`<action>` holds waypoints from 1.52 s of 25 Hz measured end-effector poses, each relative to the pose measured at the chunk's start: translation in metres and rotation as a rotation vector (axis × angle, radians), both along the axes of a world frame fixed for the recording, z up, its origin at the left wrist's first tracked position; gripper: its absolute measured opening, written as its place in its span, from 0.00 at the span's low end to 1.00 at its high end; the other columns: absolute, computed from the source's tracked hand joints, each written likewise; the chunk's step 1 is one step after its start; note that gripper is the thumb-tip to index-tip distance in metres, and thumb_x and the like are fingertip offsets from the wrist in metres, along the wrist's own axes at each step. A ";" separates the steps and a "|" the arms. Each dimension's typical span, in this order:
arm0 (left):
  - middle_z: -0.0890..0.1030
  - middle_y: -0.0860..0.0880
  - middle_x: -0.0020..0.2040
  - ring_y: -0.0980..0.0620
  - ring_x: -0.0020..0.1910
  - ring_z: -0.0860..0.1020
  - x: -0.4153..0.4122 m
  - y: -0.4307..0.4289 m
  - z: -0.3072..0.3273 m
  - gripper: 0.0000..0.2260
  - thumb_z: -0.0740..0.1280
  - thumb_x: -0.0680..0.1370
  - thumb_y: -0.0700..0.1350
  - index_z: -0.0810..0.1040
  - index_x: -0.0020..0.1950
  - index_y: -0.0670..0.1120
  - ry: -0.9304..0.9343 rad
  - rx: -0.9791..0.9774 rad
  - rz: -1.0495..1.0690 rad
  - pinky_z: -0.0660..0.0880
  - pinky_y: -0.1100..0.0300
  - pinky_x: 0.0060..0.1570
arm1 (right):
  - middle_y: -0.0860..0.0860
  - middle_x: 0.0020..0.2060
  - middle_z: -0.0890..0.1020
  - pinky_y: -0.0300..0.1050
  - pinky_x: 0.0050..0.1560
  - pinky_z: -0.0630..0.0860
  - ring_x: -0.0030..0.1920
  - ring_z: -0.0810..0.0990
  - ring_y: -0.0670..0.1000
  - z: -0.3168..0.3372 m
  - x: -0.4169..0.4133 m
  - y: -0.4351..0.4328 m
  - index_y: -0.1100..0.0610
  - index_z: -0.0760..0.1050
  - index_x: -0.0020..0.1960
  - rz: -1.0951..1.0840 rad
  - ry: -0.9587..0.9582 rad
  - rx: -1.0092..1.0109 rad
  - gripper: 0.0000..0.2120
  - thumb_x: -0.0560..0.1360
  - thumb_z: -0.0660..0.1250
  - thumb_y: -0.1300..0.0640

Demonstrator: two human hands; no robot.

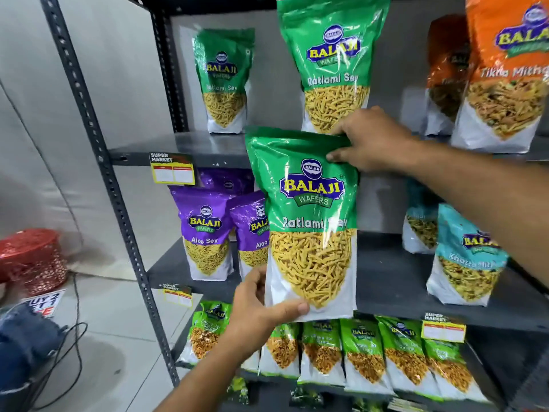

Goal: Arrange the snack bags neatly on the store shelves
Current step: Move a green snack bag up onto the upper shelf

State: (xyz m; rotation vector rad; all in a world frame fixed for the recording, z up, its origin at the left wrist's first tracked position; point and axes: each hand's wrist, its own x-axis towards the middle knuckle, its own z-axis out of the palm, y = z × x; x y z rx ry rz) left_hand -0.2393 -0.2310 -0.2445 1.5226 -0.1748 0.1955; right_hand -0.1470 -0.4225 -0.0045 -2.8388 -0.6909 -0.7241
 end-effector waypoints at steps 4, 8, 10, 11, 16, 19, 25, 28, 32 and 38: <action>0.88 0.46 0.47 0.51 0.45 0.86 -0.003 0.011 0.049 0.35 0.81 0.52 0.46 0.77 0.57 0.40 -0.139 -0.023 0.024 0.82 0.61 0.42 | 0.52 0.35 0.75 0.45 0.43 0.70 0.41 0.71 0.55 0.069 -0.019 0.020 0.54 0.82 0.49 0.029 -0.115 -0.004 0.12 0.69 0.73 0.49; 0.88 0.45 0.48 0.48 0.47 0.87 0.018 0.032 0.095 0.35 0.81 0.53 0.46 0.77 0.57 0.41 -0.253 0.001 0.048 0.83 0.57 0.45 | 0.57 0.40 0.79 0.45 0.45 0.69 0.42 0.71 0.56 0.122 -0.023 0.040 0.56 0.81 0.50 0.045 -0.226 -0.021 0.15 0.68 0.73 0.48; 0.88 0.50 0.44 0.52 0.44 0.87 0.037 0.048 0.116 0.32 0.82 0.53 0.43 0.77 0.55 0.43 -0.298 0.023 0.056 0.82 0.62 0.42 | 0.58 0.44 0.82 0.44 0.46 0.70 0.43 0.72 0.56 0.146 -0.018 0.052 0.56 0.82 0.51 0.063 -0.256 -0.006 0.15 0.67 0.74 0.49; 0.88 0.51 0.43 0.54 0.43 0.87 0.046 0.057 0.128 0.31 0.82 0.54 0.41 0.77 0.55 0.43 -0.312 0.043 0.060 0.81 0.63 0.41 | 0.58 0.43 0.82 0.44 0.46 0.71 0.43 0.74 0.56 0.156 -0.014 0.059 0.56 0.82 0.50 0.068 -0.267 0.005 0.15 0.67 0.75 0.50; 0.88 0.51 0.47 0.51 0.47 0.86 0.115 0.114 0.180 0.30 0.85 0.57 0.49 0.78 0.54 0.45 -0.338 0.389 0.097 0.82 0.56 0.50 | 0.60 0.47 0.81 0.49 0.54 0.73 0.46 0.74 0.58 0.192 0.026 0.101 0.56 0.80 0.54 0.046 -0.355 0.032 0.19 0.66 0.75 0.48; 0.86 0.54 0.51 0.52 0.52 0.84 0.164 0.146 0.207 0.33 0.81 0.57 0.63 0.79 0.56 0.49 -0.332 0.716 0.192 0.79 0.52 0.59 | 0.61 0.51 0.80 0.51 0.54 0.74 0.49 0.76 0.60 0.201 0.061 0.126 0.55 0.79 0.53 0.003 -0.375 0.026 0.21 0.65 0.75 0.47; 0.85 0.53 0.54 0.52 0.55 0.82 0.231 0.176 0.222 0.39 0.78 0.54 0.68 0.78 0.59 0.50 -0.251 0.908 0.260 0.77 0.50 0.61 | 0.59 0.52 0.81 0.50 0.48 0.74 0.54 0.78 0.62 0.197 0.116 0.152 0.51 0.79 0.53 -0.089 -0.367 0.034 0.18 0.65 0.75 0.47; 0.85 0.54 0.56 0.54 0.56 0.82 0.246 0.181 0.220 0.36 0.80 0.57 0.64 0.78 0.60 0.51 -0.218 0.884 0.209 0.76 0.53 0.62 | 0.59 0.55 0.79 0.50 0.46 0.70 0.55 0.78 0.63 0.189 0.136 0.160 0.49 0.78 0.55 -0.123 -0.373 0.060 0.18 0.67 0.74 0.48; 0.84 0.56 0.57 0.55 0.57 0.81 0.256 0.186 0.219 0.37 0.81 0.56 0.64 0.77 0.61 0.52 -0.177 0.825 0.143 0.75 0.52 0.64 | 0.61 0.55 0.79 0.51 0.45 0.70 0.53 0.78 0.66 0.179 0.148 0.165 0.51 0.77 0.56 -0.174 -0.407 0.086 0.16 0.70 0.72 0.49; 0.82 0.54 0.63 0.51 0.63 0.79 0.247 0.183 0.216 0.51 0.78 0.49 0.72 0.72 0.68 0.52 -0.184 0.801 0.193 0.75 0.46 0.66 | 0.57 0.62 0.74 0.56 0.56 0.72 0.60 0.75 0.63 0.168 0.136 0.150 0.49 0.68 0.66 -0.093 -0.458 0.087 0.27 0.70 0.70 0.48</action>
